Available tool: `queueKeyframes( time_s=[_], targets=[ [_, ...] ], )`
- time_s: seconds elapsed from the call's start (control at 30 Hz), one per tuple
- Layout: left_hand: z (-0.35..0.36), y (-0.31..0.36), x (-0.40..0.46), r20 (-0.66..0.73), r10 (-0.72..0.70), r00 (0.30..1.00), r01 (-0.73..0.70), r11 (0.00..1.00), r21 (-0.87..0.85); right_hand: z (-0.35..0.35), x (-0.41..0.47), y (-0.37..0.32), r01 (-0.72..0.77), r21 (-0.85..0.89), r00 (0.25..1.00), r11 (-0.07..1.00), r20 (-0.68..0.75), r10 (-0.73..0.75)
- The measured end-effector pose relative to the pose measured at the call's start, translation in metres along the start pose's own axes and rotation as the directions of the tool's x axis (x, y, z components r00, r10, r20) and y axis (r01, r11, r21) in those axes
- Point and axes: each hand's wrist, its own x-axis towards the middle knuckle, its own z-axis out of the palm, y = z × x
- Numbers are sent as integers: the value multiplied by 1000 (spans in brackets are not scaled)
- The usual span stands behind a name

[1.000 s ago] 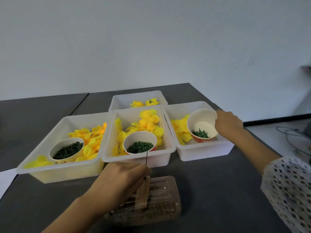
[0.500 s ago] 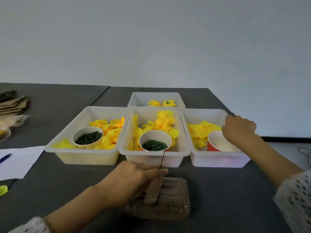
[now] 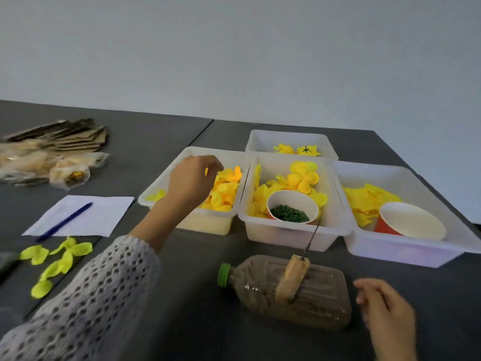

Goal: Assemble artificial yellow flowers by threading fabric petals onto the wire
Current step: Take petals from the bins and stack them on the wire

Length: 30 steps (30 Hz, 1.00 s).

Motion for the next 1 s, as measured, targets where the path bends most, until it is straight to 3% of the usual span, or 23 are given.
queueKeyframes(
  time_s=[0.13, 0.27, 0.37, 0.57, 0.67, 0.77, 1.0],
  targets=[
    [30, -14, 32, 406, -82, 910, 34, 992, 123, 18, -13, 24, 12, 119, 977, 993, -211, 13],
    [55, -17, 43, 575, -158, 803, -14, 959, 283, 24, -9, 32, 33, 19, 979, 999, -201, -28],
    [67, -19, 42, 596, -196, 779, -21, 941, 337, 22, -4, 31, 13, -28, 989, 1000, -145, -17],
    [69, -22, 38, 550, -163, 819, -15, 952, 304, 26, -7, 31, 66, -32, 984, 997, -163, -70],
    [57, -22, 35, 549, -166, 819, -130, 879, 459, 25, -5, 30, 53, -57, 988, 997, -143, -60],
    [50, -26, 31, 593, -172, 786, -234, 805, 545, 24, -5, 29, 45, -66, 988, 997, -142, -54],
    [33, -32, 34, 690, -199, 696, -243, 839, 487, 23, -6, 31, 25, -75, 991, 997, -131, -35]
  ],
)
